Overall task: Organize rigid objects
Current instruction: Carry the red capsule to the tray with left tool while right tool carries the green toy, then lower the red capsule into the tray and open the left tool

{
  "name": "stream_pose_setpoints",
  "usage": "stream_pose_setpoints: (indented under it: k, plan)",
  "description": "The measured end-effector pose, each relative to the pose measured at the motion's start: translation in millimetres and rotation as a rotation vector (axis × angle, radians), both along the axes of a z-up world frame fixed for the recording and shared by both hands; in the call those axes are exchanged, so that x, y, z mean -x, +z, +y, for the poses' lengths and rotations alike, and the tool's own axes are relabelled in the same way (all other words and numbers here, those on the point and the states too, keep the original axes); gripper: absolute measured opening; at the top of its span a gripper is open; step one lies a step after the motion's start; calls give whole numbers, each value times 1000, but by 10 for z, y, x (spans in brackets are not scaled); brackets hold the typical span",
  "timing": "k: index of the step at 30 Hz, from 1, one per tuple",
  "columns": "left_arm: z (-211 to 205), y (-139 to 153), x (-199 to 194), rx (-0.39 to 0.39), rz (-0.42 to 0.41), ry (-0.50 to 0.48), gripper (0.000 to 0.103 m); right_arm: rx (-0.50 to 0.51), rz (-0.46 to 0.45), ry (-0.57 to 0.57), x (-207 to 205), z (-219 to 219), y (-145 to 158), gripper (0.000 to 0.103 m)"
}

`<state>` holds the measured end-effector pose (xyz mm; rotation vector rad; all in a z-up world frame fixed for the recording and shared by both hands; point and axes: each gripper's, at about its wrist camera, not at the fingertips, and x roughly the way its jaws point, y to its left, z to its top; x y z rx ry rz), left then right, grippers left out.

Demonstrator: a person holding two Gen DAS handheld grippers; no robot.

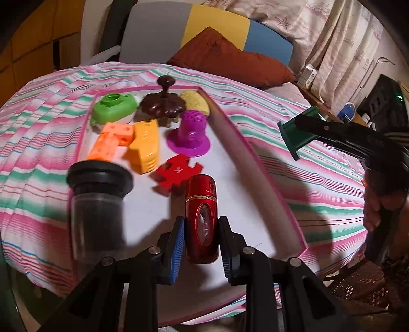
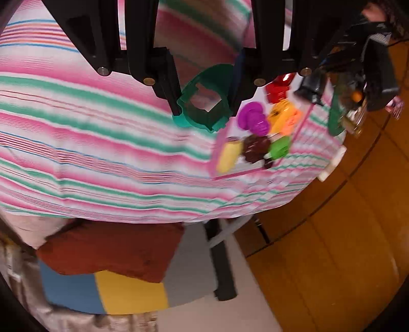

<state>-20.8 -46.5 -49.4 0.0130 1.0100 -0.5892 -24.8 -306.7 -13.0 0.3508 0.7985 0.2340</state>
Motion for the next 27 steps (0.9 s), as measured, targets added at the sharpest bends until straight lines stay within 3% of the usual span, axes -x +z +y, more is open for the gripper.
stream_pose_setpoints:
  k: [8,27]
  plan:
    - [185,-35,-16,-9,-1,39,25,13,-65,94,142,396,72,36]
    - [411,215,75,77,-55,83,34,112,12,134,164,846,-72,36]
